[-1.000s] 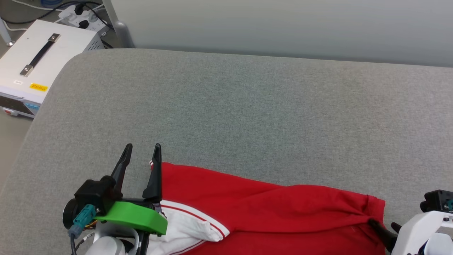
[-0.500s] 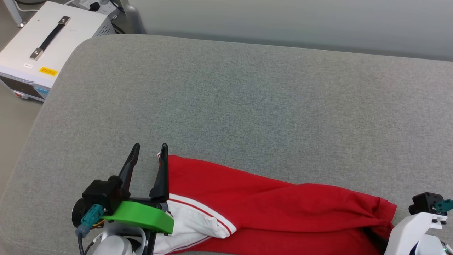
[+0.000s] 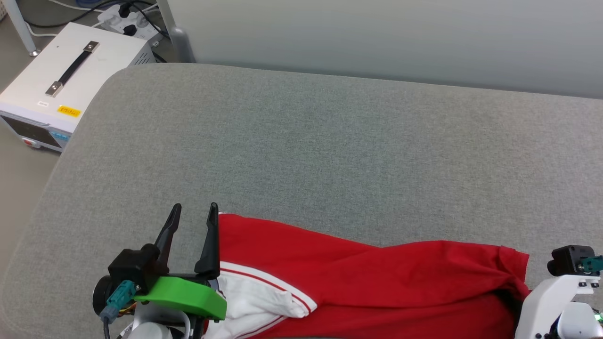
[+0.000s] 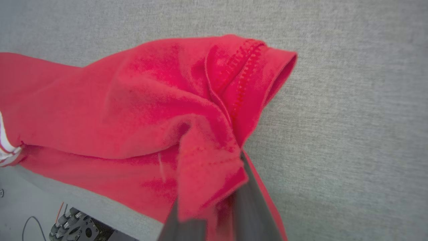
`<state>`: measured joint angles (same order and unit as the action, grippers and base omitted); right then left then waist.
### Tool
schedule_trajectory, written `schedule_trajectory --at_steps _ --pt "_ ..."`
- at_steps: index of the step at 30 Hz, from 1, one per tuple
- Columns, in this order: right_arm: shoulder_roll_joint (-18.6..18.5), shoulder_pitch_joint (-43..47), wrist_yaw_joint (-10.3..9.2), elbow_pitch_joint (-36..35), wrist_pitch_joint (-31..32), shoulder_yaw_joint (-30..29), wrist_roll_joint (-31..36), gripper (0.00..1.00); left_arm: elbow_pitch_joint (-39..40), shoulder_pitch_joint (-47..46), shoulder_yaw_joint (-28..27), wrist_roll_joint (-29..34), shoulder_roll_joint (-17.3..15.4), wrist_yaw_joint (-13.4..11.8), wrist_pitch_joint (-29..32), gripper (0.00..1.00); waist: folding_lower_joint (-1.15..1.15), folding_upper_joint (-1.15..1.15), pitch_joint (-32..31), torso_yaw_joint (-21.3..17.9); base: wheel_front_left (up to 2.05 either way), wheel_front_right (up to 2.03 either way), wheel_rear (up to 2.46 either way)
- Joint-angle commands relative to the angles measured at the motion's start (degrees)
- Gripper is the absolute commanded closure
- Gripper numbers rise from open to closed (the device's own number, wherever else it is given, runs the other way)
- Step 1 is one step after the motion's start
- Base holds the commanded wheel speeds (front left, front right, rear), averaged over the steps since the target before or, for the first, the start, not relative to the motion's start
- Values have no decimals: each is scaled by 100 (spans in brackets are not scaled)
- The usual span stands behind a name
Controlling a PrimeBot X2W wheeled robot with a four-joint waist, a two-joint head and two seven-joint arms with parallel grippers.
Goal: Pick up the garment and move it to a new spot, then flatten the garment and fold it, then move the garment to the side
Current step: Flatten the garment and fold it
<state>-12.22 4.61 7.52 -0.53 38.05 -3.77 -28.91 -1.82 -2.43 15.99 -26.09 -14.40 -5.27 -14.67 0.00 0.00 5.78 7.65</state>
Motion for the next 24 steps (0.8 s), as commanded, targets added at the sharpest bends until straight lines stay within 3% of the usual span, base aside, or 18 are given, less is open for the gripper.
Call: schedule_trajectory --at_steps 1,12,17,24 --pt "-77 4 -3 -59 -35 -96 47 100 -13 88 -52 70 -6 22 -32 0 0 0 -98 -68 0 0 0" --pt "-302 286 -3 -14 23 -1288 143 100 0 230 -95 47 -77 1 -13 0 0 0 -266 -321 0 0 0" --pt "-294 352 -3 5 86 -1517 61 100 10 260 -76 30 -105 -4 20 0 0 0 -320 -388 0 0 0" --pt "343 264 -3 -108 417 -1351 -1293 100 2 240 -41 -6 -122 9 52 0 0 0 -361 -401 0 0 0"
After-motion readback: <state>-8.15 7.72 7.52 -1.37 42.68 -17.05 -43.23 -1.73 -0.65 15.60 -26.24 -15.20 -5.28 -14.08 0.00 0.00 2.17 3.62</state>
